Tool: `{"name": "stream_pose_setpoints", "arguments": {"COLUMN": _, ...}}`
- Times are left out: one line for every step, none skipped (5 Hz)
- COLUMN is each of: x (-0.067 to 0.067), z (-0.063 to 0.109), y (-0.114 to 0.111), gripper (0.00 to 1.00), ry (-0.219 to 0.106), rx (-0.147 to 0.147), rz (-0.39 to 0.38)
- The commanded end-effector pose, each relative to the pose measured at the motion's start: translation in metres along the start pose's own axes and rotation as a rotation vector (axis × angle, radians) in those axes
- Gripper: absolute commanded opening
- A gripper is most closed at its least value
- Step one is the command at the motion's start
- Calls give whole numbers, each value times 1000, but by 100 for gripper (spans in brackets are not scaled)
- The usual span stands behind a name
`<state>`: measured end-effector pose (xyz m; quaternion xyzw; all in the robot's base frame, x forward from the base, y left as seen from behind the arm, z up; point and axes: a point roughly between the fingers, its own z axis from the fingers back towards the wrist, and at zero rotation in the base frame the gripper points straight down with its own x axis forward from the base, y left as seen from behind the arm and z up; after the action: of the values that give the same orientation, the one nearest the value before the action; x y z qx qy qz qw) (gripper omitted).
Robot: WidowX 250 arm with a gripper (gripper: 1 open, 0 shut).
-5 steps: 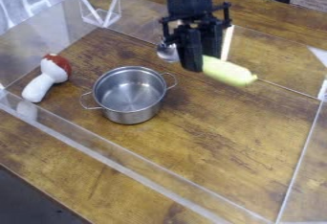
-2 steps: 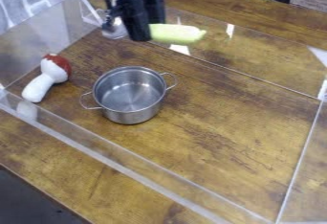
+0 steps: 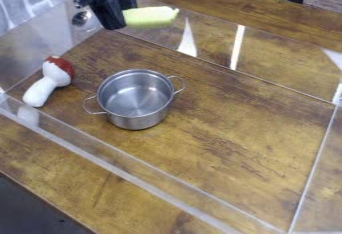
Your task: Move the green spoon to the left
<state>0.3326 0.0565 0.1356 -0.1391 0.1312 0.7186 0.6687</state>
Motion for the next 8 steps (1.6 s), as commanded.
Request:
{"name": "stream_pose_setpoints", "arguments": {"x": 3, "z": 18, "y": -5, "gripper": 0, "ry": 19, "rx": -65, "rz": 26}}
{"name": "stream_pose_setpoints", "arguments": {"x": -1, "z": 18, "y": -2, "gripper": 0, "ry": 46, "rx": -79, "rz": 93}}
{"name": "stream_pose_setpoints", "arguments": {"x": -4, "z": 19, "y": 1, "gripper": 0, "ry": 69, "rx": -91, "rz": 142}}
{"name": "stream_pose_setpoints", "arguments": {"x": 0, "z": 19, "y": -1, "gripper": 0, "ry": 83, "rx": -77, "rz": 130}}
{"name": "stream_pose_setpoints", "arguments": {"x": 3, "z": 21, "y": -4, "gripper": 0, "ry": 94, "rx": -61, "rz": 111}}
{"name": "stream_pose_setpoints", "arguments": {"x": 6, "z": 19, "y": -2, "gripper": 0, "ry": 122, "rx": -41, "rz": 96}}
{"name": "stream_pose_setpoints", "arguments": {"x": 2, "z": 0, "y": 7, "gripper": 0, "ry": 152, "rx": -45, "rz": 133}}
{"name": "stream_pose_setpoints", "arguments": {"x": 34, "z": 2, "y": -3, "gripper": 0, "ry": 124, "rx": -73, "rz": 186}}
